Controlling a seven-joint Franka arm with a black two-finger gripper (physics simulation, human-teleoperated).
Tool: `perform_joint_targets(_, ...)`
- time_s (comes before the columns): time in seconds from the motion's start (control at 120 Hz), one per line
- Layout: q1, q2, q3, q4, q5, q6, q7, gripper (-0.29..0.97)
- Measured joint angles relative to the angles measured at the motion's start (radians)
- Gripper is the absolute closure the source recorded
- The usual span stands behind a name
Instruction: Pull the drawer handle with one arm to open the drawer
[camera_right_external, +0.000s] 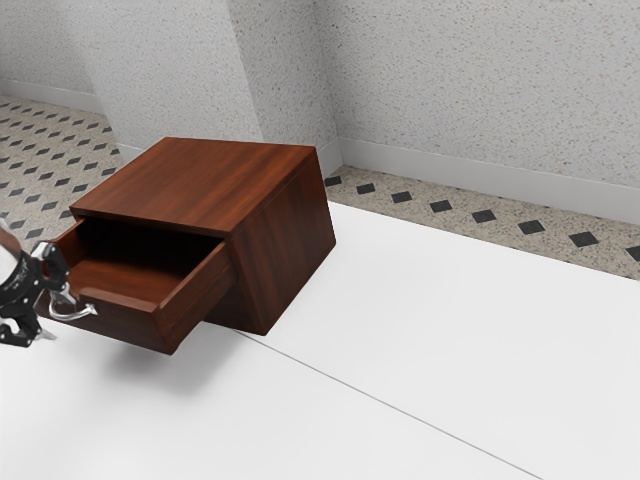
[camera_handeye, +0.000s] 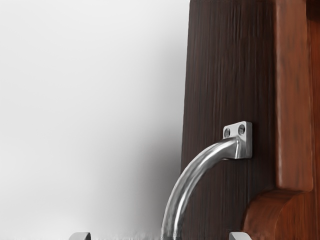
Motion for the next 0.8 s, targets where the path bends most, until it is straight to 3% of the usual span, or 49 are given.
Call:
perform_joint_targets(0.217,-0.043,-0.067,-0.003,0.023,0.002,-0.003,0.0,0.36)
perform_joint_targets(0.333,-0.134,-0.055,0.0,0.279,0.018,-0.145,-0.002,0.31)
perform_joint_targets(0.4,-0.283,0.034,0.065,0.486,0.03,-0.283,-0.01,0.24)
perform_joint_targets(0.475,-0.554,0.204,0.189,0.745,0.062,-0.442,-0.027,0.17)
perform_joint_targets(0.525,-0.712,0.262,0.282,0.822,0.079,-0.526,-0.038,0.13)
perform_joint_targets(0.575,-0.811,0.285,0.328,0.854,0.082,-0.59,-0.049,0.11)
perform_joint_targets(0.683,-0.898,0.322,0.346,0.868,0.083,-0.686,-0.083,0.06)
perform_joint_targets(0.8,-0.889,0.379,0.35,0.843,0.085,-0.732,-0.116,0.04)
